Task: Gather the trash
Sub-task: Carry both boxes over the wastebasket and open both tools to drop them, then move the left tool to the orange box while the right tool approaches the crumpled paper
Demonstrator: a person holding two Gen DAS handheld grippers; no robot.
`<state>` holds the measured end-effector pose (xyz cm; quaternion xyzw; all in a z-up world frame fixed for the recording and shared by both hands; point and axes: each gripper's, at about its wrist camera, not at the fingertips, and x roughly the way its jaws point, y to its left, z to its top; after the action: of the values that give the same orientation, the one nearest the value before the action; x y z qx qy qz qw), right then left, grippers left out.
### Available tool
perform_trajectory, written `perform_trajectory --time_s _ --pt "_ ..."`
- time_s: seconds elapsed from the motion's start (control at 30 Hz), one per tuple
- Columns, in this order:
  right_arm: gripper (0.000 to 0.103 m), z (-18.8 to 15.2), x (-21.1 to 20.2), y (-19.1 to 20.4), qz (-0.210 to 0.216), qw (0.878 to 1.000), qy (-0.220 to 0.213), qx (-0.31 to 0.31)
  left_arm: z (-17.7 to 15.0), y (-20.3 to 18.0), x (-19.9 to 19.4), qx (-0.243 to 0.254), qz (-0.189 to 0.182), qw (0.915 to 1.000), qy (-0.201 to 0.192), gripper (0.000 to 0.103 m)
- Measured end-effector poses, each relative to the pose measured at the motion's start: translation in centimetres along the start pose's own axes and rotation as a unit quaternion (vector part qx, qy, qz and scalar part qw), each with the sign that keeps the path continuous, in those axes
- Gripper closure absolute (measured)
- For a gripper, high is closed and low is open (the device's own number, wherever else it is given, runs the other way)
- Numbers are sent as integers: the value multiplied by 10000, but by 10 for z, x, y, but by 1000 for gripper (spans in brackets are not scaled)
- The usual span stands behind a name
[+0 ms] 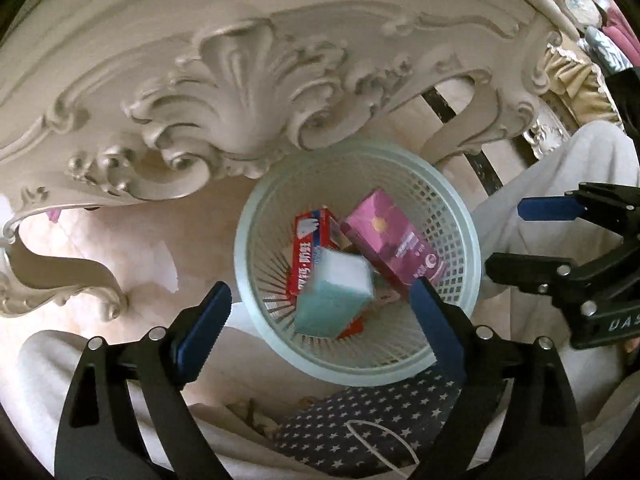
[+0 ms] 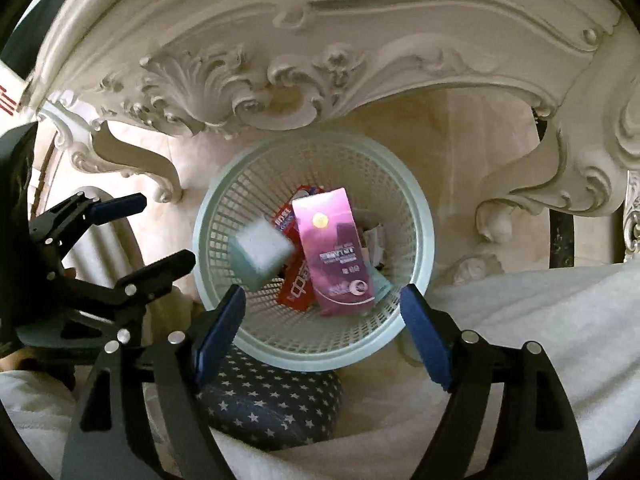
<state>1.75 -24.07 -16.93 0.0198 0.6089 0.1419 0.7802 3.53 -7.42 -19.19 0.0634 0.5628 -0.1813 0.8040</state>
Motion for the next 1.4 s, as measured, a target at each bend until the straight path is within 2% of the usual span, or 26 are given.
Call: perform_trajectory --time_s 0.07,0.17,0.27,0.3,0.4,0.5,0.6,0.67,0.77,0.8,0.93,1.0,1.1,1.17,1.23,1.3,1.4 --pt "27 2 -10 0 101 9999 0 4 2 4 -10 -59 -44 9999 -94 15" --pt "27 7 -43 5 498 9985 -210 -93 5 8 -37 1 -84 9994 -326 15" --pt "27 15 -80 13 980 9936 -515 -228 12 12 -75 143 -293 9978 -582 15" --pt "27 21 -98 15 1073 9910 -739 -314 17 14 -96 206 -403 9961 -756 15" --pt "27 40 -137 20 1049 9836 -1365 -539 35 25 -141 268 -573 9897 -1282 15" --pt "27 67 -156 20 830 9767 -1874 -638 66 46 -173 116 -522 9817 -1827 11" --pt "27 104 -166 14 533 9706 -2300 -469 102 70 -184 -142 -50 9765 -2149 11" --pt "27 129 -167 12 271 9670 -2506 -380 133 88 -184 -352 206 9731 -2266 11" --pt "27 172 -168 12 -84 9604 -2759 -372 176 110 -181 -614 161 9689 -2390 11" --pt "27 184 -168 10 -174 9579 -2841 -382 199 118 -176 -705 269 9666 -2451 11" --pt "24 262 -159 3 -535 9463 -3171 -337 276 129 -151 -800 664 9619 -2530 11" --pt "24 307 -148 -4 -534 9493 -3095 -167 313 135 -138 -840 725 9619 -2497 11" --pt "24 353 -130 -16 -602 9536 -2951 -2 359 136 -118 -907 891 9620 -2418 11" --pt "24 380 -118 -22 -501 9582 -2813 148 381 139 -107 -1046 740 9634 -2354 11" --pt "24 398 -110 -26 -469 9604 -2737 242 395 144 -96 -1183 656 9630 -2331 11" --pt "24 414 -102 -29 -479 9615 -2689 310 410 148 -84 -1240 752 9630 -2273 11" --pt "24 436 -91 -29 -423 9651 -2552 411 427 151 -63 -1214 807 9679 -2046 11"
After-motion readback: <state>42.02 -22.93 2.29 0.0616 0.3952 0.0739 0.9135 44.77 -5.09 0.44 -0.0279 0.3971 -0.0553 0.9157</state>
